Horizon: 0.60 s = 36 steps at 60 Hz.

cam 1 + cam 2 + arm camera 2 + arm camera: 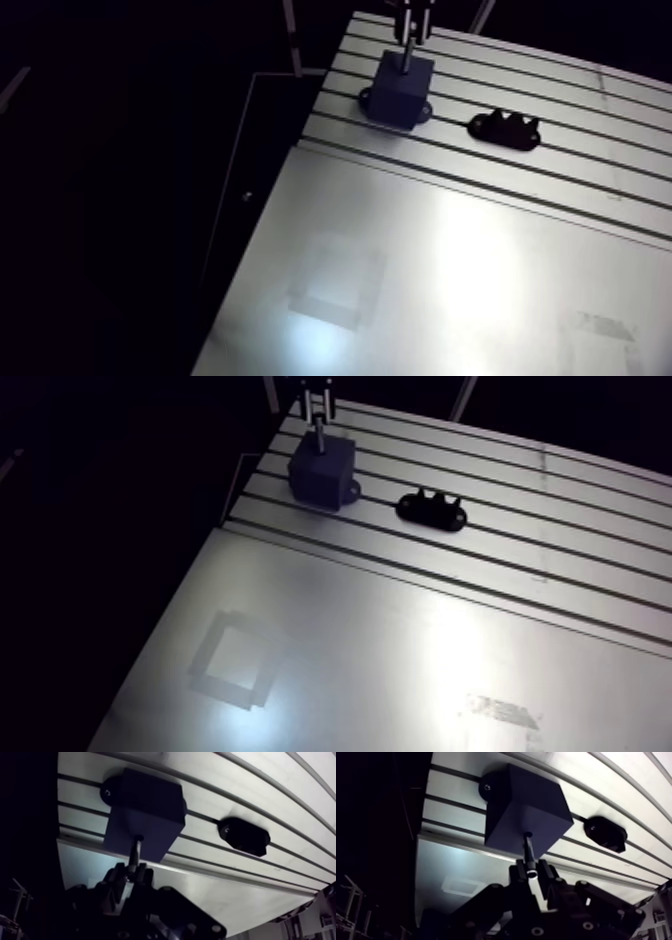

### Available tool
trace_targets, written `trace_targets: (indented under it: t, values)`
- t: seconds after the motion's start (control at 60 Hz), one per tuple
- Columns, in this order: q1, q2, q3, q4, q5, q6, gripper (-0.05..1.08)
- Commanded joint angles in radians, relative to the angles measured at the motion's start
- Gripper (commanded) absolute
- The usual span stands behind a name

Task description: Pick up the M10 bolt and insert it into the hole until fully seated.

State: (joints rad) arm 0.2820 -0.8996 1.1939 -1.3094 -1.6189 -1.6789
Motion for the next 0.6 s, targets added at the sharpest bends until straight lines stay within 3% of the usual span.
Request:
trace_targets:
  t: [0.017,0.45,0.55,0.6]
  values:
    - [0.0,0.0,0.0,0.0,0.0,0.0,1.08]
    - [0.0,0.006,0.003,-0.001,0.0,0.0,1.08]
    - [-0.001,0.008,0.0,-0.001,-0.003,0.0,1.08]
    - [0.0,0.008,0.0,-0.004,-0.013,-0.001,1.08]
